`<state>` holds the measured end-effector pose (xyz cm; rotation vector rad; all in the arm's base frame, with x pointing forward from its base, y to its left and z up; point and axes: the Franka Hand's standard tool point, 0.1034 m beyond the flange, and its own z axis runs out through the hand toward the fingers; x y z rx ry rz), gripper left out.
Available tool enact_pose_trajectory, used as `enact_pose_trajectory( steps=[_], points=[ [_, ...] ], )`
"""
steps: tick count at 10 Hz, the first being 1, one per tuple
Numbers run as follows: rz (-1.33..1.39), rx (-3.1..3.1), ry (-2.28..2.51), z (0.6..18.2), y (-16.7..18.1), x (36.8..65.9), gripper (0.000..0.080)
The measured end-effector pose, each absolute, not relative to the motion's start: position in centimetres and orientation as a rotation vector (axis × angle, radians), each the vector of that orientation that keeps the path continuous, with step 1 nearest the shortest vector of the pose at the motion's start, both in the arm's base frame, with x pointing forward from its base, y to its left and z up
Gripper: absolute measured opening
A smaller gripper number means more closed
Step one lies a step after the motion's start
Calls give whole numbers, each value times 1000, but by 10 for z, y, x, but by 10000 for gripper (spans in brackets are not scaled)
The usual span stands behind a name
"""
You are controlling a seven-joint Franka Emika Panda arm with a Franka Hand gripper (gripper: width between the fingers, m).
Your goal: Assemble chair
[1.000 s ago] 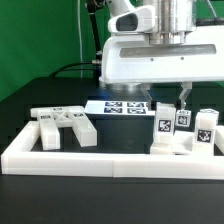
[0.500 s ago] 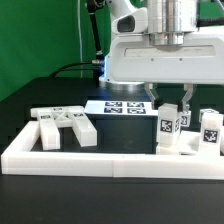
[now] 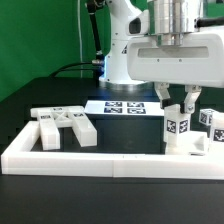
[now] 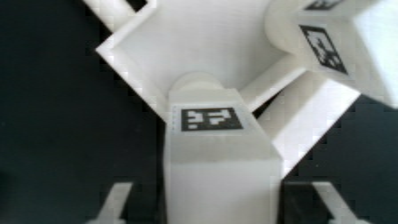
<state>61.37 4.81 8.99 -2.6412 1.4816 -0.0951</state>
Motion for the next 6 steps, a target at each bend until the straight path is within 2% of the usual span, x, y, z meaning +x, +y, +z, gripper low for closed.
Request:
enact_pose_trajectory(
  steps=[6],
  points=[
    [-58, -2345, 1891, 90, 53, 614, 291]
  ],
)
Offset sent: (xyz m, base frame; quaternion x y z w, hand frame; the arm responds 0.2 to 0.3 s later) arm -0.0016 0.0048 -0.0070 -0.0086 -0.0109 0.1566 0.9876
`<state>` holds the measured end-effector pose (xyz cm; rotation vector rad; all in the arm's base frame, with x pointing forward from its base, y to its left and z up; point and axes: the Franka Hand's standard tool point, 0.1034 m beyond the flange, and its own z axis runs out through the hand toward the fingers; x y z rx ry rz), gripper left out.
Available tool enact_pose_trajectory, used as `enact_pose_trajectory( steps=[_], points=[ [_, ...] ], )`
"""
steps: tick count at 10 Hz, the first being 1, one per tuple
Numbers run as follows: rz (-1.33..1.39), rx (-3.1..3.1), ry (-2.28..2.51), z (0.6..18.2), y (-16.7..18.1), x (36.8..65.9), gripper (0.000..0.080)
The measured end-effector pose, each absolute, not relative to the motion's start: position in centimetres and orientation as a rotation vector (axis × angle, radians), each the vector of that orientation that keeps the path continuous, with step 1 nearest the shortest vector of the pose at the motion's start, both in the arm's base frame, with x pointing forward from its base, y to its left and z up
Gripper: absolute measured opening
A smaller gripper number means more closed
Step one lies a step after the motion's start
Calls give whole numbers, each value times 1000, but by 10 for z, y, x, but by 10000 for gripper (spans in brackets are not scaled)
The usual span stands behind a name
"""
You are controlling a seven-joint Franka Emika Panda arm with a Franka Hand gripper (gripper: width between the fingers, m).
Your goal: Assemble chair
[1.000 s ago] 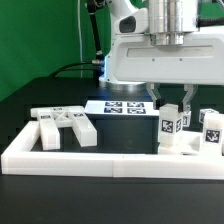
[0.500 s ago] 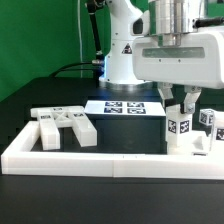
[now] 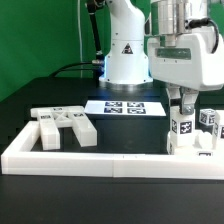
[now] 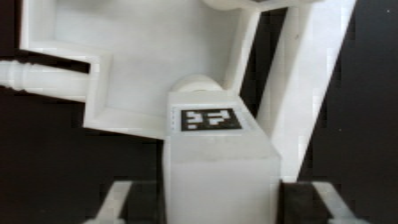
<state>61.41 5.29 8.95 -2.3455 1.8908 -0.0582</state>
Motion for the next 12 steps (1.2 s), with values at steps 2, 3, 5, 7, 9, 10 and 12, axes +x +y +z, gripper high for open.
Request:
enact_pose_trajectory(
  steps=[2, 3, 5, 7, 9, 10, 12],
  points=[
    [-62, -2391, 1835, 89, 53, 614, 467],
    [-66, -2418, 1798, 90, 54, 614, 467],
    [-85, -2579, 1565, 91, 54, 615, 636],
    [-109, -2755, 1246, 91, 56, 614, 648],
    [-125, -2865, 982, 90, 59, 614, 649],
    [-132, -2909, 854, 90, 59, 614, 649],
    [-142, -2975, 619, 90, 62, 614, 649]
  ],
)
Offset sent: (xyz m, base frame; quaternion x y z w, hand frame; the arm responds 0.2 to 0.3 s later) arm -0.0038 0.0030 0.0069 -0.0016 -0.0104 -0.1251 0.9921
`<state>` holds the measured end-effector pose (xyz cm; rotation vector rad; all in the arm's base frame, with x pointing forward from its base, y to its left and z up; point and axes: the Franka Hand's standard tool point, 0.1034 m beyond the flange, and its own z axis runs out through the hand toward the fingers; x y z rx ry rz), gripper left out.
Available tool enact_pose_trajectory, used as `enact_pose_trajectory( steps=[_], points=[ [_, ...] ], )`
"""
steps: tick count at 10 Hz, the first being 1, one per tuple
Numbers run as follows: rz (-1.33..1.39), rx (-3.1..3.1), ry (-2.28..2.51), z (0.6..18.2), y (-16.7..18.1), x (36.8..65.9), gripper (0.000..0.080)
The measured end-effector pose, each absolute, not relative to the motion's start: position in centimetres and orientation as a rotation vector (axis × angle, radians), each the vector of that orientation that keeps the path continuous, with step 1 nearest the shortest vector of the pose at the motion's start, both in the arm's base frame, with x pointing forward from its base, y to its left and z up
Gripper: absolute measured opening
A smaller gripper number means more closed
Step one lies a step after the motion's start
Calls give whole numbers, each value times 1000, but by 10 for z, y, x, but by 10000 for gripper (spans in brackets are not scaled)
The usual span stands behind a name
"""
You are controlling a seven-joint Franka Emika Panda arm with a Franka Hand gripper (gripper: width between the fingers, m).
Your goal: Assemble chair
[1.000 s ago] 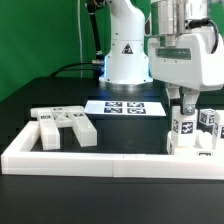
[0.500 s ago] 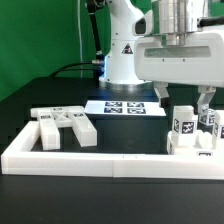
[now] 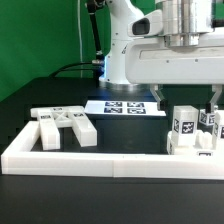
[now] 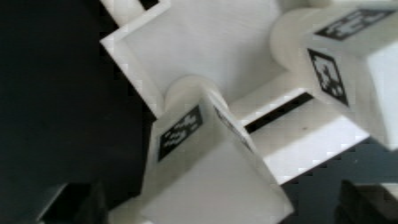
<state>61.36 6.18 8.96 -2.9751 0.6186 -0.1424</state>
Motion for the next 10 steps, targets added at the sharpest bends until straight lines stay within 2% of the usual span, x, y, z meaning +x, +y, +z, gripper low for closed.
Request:
enact_pose_trajectory(
  steps=[6, 8, 10],
  points=[
    [-161, -3066, 83, 87, 56, 613, 649],
    [-160, -3066, 84, 86, 56, 613, 622],
    [-158, -3061, 143, 86, 56, 613, 282]
  ],
)
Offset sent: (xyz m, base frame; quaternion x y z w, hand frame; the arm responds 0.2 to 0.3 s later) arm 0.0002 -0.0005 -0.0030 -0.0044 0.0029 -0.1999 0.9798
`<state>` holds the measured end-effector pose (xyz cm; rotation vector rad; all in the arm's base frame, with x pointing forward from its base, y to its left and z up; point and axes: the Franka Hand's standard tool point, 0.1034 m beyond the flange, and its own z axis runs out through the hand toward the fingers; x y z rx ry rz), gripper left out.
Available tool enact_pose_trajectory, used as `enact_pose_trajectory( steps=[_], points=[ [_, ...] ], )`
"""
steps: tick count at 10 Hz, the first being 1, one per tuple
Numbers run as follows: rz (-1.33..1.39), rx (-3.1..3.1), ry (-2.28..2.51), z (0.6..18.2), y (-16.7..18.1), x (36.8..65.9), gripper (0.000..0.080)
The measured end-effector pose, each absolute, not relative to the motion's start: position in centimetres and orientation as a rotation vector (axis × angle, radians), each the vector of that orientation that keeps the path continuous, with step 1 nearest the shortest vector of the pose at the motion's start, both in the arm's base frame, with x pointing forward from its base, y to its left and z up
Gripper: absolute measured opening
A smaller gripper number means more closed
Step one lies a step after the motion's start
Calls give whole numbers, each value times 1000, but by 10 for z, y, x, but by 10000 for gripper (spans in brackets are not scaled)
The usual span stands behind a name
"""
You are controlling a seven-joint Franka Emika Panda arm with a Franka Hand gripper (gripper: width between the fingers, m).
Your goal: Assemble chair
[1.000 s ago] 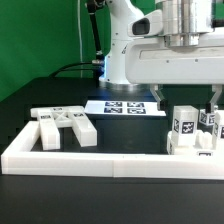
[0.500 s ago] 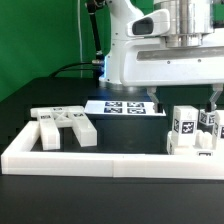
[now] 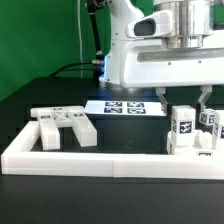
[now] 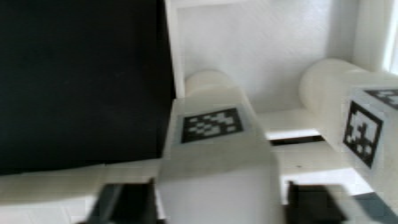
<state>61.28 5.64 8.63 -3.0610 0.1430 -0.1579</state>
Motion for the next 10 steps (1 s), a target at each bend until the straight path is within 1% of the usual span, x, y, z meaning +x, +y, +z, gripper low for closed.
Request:
enact_pose_trajectory(
  steps=[2, 6, 10],
  points=[
    [-157, -3058, 169, 86, 57, 613, 286],
    [-130, -2931, 805, 86, 53, 614, 286],
    [-82, -2645, 1467, 85, 56, 613, 288]
  ],
)
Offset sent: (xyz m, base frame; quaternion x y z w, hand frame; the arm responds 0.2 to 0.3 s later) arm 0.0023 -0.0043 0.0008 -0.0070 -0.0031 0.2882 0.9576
